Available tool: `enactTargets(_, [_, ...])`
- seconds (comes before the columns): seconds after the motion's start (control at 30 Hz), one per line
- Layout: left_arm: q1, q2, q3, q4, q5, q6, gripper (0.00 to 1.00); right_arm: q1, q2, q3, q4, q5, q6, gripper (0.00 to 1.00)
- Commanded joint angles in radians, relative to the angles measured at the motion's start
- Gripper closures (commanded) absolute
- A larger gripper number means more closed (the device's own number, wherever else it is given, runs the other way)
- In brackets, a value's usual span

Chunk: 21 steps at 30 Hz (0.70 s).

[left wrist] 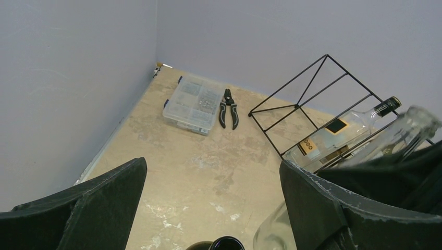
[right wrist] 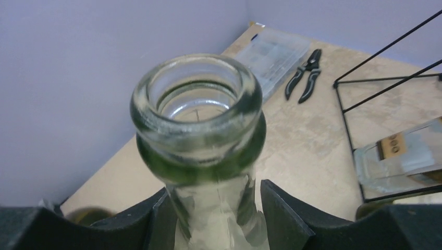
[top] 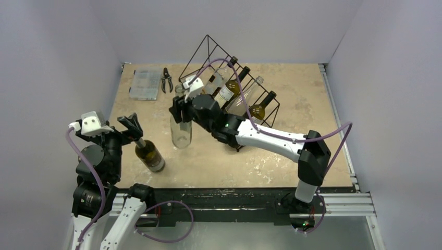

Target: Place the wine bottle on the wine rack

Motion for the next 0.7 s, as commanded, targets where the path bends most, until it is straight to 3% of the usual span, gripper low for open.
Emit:
enactTargets(0.0, [-0.006, 0.027, 0.014, 0.021, -0.013, -0.007, 0.0, -0.077, -0.021, 0.215, 0.129, -0.022, 0.048, 1.0])
enactTargets(0.67, [-0.043, 0.058, 0.005, 0.037, -0.043, 0.015, 0.0, -0.317, 0.342, 0.742, 0.149, -0.081, 0.022, 1.0])
